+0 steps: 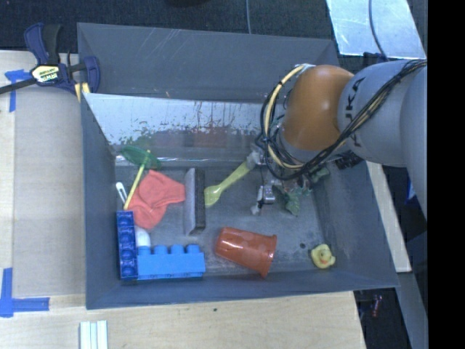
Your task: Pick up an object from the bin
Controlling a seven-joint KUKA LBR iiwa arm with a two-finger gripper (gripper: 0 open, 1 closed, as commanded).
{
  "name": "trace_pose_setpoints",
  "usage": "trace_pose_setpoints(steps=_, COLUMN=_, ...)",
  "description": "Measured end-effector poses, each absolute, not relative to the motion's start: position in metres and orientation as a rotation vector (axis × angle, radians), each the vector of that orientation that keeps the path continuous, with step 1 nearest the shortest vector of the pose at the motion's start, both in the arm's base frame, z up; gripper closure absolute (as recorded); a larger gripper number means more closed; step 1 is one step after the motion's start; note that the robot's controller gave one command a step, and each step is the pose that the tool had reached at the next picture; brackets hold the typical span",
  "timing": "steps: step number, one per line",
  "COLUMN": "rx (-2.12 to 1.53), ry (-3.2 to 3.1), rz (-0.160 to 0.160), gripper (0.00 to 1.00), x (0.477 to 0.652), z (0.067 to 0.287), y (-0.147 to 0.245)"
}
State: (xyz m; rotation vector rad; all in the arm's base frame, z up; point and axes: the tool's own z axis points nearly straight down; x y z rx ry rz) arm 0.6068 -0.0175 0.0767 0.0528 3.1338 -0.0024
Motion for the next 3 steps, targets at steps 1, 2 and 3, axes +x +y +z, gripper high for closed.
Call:
trace_pose_setpoints(steps=1, rx=-0.179, ry=3.125, rz=-0.006, gripper=0.0, x=0.611, z=0.075, y=0.04)
trace_pose_setpoints(steps=2, rx=-0.179, ry=3.124, rz=-0.001, gripper=0.0, x=0.565, z=0.073, y=0.038)
trace_pose_setpoints(steps=3, rx=-0.166, ry=3.118, rz=-0.003, gripper=0.0, x=0.565, z=0.072, y=0.083)
